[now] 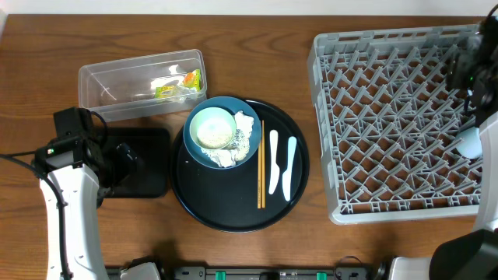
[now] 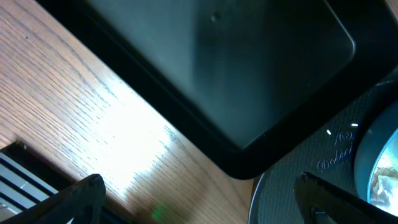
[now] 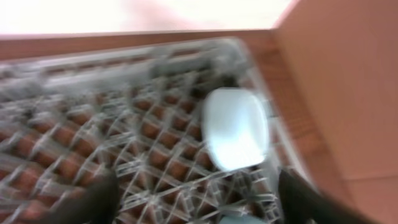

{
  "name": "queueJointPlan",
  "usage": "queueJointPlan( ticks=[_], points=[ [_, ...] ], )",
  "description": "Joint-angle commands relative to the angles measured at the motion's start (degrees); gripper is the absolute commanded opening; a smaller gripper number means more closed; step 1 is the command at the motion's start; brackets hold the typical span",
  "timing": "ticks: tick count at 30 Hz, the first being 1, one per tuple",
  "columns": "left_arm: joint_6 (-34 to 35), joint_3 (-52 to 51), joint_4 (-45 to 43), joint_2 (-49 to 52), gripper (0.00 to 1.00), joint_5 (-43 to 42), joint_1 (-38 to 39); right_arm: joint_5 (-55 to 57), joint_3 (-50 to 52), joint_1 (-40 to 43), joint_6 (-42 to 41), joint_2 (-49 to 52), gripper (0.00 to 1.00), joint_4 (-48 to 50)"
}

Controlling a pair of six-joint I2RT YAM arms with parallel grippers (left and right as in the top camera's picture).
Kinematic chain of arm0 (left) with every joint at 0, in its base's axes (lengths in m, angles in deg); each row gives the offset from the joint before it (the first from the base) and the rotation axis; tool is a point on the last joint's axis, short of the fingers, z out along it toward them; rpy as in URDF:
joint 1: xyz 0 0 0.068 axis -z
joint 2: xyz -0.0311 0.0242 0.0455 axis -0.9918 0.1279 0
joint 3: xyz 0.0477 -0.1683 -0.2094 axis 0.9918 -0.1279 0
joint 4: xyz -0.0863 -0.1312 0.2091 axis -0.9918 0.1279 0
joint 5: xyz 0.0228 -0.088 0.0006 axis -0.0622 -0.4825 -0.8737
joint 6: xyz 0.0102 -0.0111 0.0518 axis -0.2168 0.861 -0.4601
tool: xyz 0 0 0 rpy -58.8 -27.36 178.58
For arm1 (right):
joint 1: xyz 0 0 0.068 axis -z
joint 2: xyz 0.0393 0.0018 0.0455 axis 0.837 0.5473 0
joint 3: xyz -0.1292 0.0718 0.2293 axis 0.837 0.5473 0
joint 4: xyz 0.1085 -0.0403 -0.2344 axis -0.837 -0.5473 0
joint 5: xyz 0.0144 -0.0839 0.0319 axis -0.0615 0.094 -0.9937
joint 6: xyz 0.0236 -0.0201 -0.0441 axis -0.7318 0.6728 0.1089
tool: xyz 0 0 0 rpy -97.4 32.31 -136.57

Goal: Sort waste into correct bins and load items into the dishwasher rack

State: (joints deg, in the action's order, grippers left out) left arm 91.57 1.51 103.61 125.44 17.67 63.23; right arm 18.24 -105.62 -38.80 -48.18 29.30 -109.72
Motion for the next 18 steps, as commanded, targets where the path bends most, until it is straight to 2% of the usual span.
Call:
queueJointPlan(
  ticks=[1,2,3,9,18],
  points=[
    [0.1,-0.2,0.2,0.0,0.98,0.3,-0.3,-10.1,0.3,-0.7,-0.6,1.3,0.13,-1.9],
    [0.1,-0.2,0.2,0.0,0.98,0.3,-0.3,-10.4,0.3,-0.7,-0.7,2.0,0.05,-2.1],
    [0.1,-0.2,0.2,0.0,0.98,0.3,-0.3,-10.4,0.3,-0.7,-1.2,2.9,0.02,-2.1],
    [0.1,-0.2,0.6,0.0,0.98,0.3,-0.3,-10.0,0.3,-0.8,-1.0,9.8,0.05,2.5],
    [0.1,-0.2,0.8,0.0,0.98,0.3,-0.3,-0.7,0.3,-0.8,-1.0,18.2,0.05,10.2]
  ],
)
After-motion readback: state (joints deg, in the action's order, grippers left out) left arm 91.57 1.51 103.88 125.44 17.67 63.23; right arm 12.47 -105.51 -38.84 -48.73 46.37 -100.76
